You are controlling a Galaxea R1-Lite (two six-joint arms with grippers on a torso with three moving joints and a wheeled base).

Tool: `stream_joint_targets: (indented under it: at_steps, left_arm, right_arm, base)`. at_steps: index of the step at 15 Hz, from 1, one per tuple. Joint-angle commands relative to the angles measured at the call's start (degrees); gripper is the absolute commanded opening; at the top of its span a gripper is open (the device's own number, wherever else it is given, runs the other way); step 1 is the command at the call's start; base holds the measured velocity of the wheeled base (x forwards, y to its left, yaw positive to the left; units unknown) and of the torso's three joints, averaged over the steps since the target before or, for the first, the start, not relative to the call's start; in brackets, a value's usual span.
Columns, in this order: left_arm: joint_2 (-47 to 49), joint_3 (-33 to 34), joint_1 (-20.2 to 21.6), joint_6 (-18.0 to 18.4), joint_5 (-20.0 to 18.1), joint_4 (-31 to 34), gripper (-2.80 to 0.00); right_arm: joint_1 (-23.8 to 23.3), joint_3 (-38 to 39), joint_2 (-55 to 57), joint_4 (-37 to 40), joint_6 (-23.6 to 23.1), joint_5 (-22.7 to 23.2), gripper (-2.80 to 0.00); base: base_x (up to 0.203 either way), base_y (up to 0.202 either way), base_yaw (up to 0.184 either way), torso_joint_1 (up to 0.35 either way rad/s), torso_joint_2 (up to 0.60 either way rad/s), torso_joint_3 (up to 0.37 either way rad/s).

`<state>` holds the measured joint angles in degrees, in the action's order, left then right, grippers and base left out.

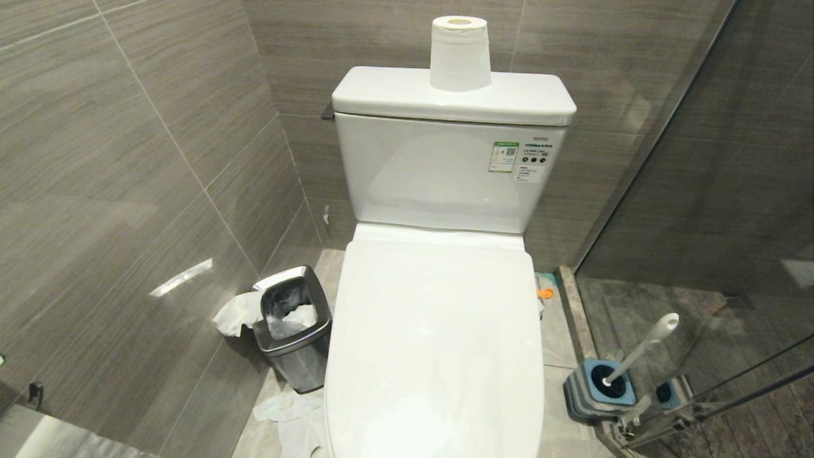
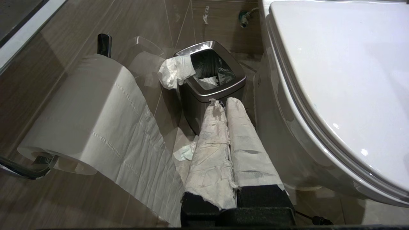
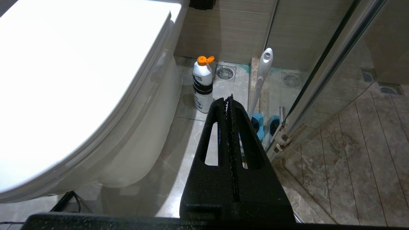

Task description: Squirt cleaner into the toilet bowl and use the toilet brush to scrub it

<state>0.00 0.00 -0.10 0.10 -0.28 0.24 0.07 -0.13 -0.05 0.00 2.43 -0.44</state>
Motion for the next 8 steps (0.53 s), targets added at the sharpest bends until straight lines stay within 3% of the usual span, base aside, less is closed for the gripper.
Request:
stream_joint_targets:
  at_steps: [1, 8]
  left_arm:
    - [0.1, 0.1, 0.0, 0.1, 0.0, 0.0, -2.8]
    - [0.1, 0.2, 0.0, 0.1, 0.0, 0.0, -2.8]
  right_arm:
    - [0.0, 0.0, 0.0, 0.0, 0.0, 0.0, -2.8]
    - [0.0, 0.0, 0.0, 0.0, 0.0, 0.0, -2.8]
  base:
    - [0.0, 0.0, 0.0, 0.0, 0.0, 0.0]
    - [0.0, 0.0, 0.0, 0.0, 0.0, 0.0]
